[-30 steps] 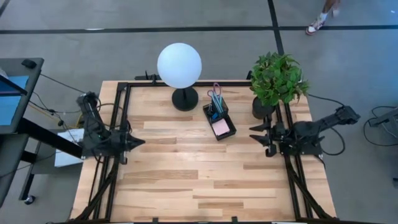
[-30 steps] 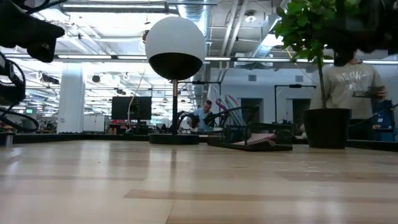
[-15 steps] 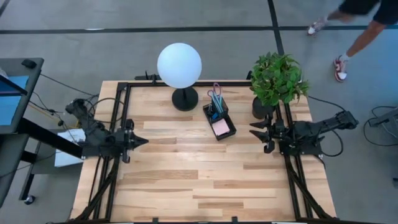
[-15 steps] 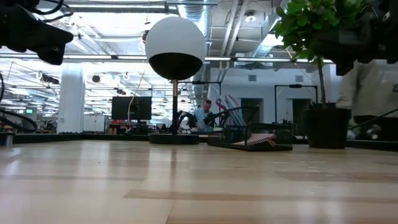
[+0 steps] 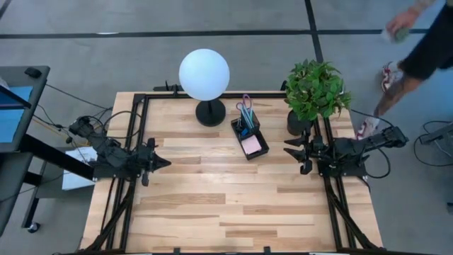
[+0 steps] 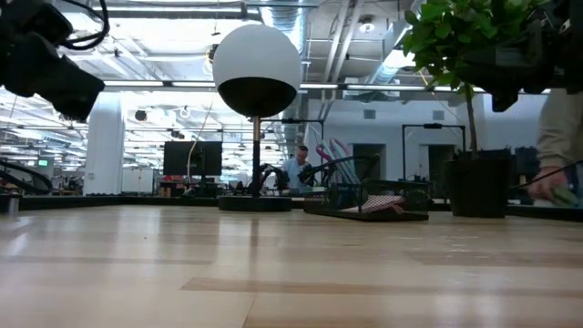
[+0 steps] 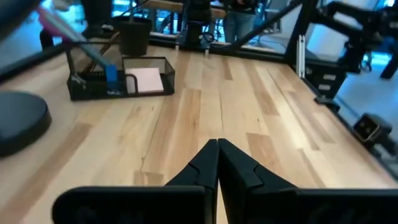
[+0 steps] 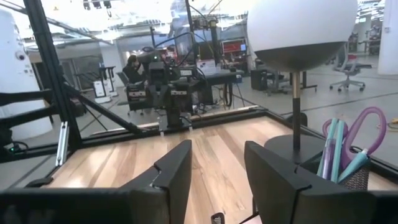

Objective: Pick and place office supplies into organizer
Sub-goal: Return to Home Position

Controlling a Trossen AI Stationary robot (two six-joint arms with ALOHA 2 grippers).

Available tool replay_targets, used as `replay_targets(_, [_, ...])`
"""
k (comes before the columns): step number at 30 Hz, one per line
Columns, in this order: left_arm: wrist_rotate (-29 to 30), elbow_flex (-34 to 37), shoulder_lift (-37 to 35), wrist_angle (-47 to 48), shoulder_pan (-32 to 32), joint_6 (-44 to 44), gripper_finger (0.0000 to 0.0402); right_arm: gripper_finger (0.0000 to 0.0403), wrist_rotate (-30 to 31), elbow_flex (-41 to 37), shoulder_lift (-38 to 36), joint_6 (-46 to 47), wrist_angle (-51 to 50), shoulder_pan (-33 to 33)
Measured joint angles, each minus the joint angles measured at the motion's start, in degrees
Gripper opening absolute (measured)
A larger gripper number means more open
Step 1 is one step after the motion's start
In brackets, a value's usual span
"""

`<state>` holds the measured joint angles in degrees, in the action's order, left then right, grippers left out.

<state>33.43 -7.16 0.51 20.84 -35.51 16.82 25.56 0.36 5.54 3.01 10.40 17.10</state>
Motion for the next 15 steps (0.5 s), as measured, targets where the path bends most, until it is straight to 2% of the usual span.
replay_targets(3, [-0.02,0.0,0.0,0.02,0.0,3.78,0.0,0.014,-0.01,-0.02,0.0,0.0,-0.03,0.0])
replay_targets(15, [-0.02,0.0,-0.02,0.07,-0.02,1.82,0.0,0.0137,-0.02,-0.02,0.0,0.01,-0.1,0.0])
